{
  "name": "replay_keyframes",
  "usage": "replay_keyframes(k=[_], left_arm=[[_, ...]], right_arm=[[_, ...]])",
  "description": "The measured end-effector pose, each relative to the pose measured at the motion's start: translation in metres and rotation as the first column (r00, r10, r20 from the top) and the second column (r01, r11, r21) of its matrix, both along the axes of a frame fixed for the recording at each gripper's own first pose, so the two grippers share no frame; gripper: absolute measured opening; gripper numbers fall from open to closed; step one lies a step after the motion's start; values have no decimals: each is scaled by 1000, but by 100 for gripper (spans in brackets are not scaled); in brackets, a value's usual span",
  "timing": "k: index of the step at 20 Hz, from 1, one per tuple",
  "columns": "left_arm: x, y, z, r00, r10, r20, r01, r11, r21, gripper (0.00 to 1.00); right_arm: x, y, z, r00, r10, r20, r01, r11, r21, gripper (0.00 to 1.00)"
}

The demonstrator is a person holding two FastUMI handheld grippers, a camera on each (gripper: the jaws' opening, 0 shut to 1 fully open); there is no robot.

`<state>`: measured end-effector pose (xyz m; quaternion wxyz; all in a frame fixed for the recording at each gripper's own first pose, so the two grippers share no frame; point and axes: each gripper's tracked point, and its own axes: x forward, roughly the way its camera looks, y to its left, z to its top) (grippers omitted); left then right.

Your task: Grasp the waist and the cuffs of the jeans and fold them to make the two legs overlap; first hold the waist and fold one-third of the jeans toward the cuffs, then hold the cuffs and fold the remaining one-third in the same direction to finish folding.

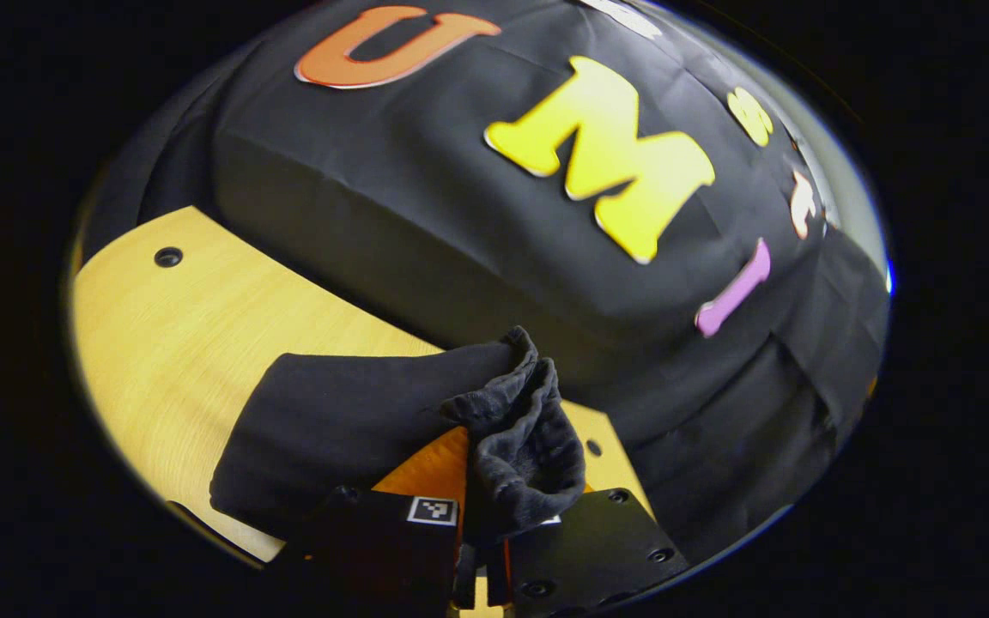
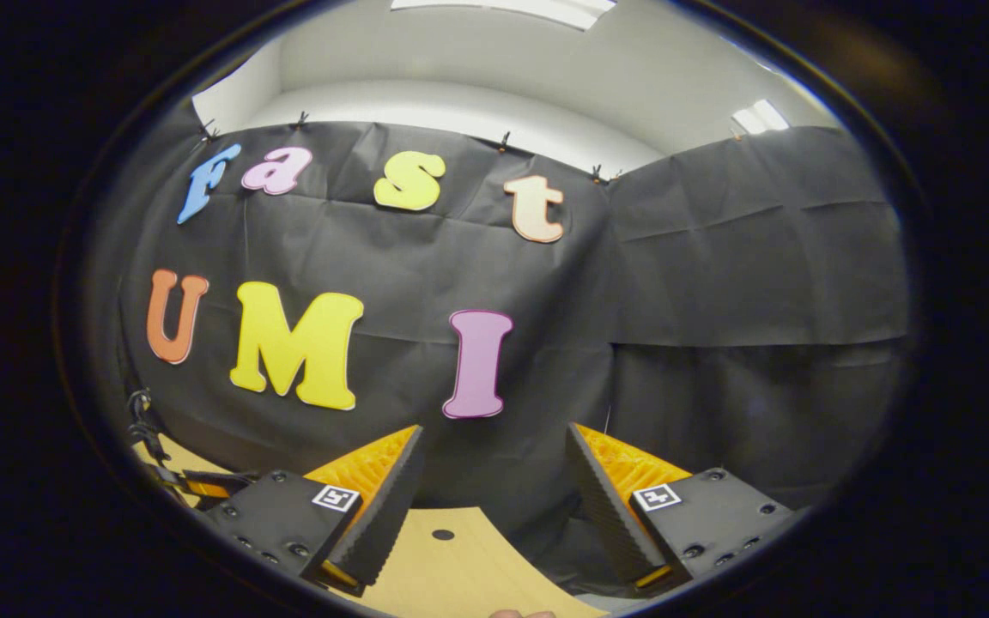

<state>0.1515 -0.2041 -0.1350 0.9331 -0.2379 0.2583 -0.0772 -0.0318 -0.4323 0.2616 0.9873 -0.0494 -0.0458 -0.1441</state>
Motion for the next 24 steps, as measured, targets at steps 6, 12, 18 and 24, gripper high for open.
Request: replay_keyframes(k=[6,12,18,24], left_arm=[[-24,-37,-76,965,-246,-90,259,852,456,17],[-38,-33,-110,917,-372,-145,368,645,670,17],[-42,-50,-108,863,-480,-154,446,584,678,55],[-68,-74,-40,839,-544,14,408,647,644,99]], right_arm=[[-6,-8,-16,999,-27,-25,28,999,26,99],[-5,-3,-32,998,-30,-50,33,996,79,99],[-2,16,-39,998,-16,-67,23,995,98,99],[15,65,-37,997,46,-65,-40,994,100,99]])
